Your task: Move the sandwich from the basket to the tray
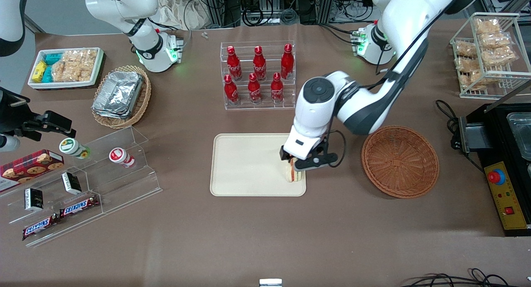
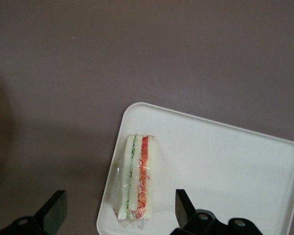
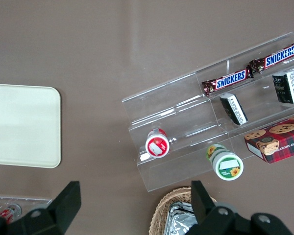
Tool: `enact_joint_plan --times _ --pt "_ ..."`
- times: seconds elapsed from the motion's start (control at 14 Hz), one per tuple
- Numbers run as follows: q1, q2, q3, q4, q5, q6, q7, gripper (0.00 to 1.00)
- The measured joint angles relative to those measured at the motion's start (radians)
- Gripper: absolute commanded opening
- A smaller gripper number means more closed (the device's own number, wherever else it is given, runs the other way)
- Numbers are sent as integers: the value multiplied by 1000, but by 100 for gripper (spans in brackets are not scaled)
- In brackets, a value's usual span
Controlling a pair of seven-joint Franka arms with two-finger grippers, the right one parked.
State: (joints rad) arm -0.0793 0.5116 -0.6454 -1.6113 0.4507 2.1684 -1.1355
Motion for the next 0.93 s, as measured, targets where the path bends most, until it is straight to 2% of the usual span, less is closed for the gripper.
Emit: enact_joint_plan --times 0.36,0.57,0.86,0.93 --pt "61 -160 -2 3 -143 -163 54 99" --pt "129 -245 -1 4 -271 -288 224 99" --pt "252 -338 12 5 -362 -456 441 99" --pt "258 -363 41 6 -393 -487 488 99"
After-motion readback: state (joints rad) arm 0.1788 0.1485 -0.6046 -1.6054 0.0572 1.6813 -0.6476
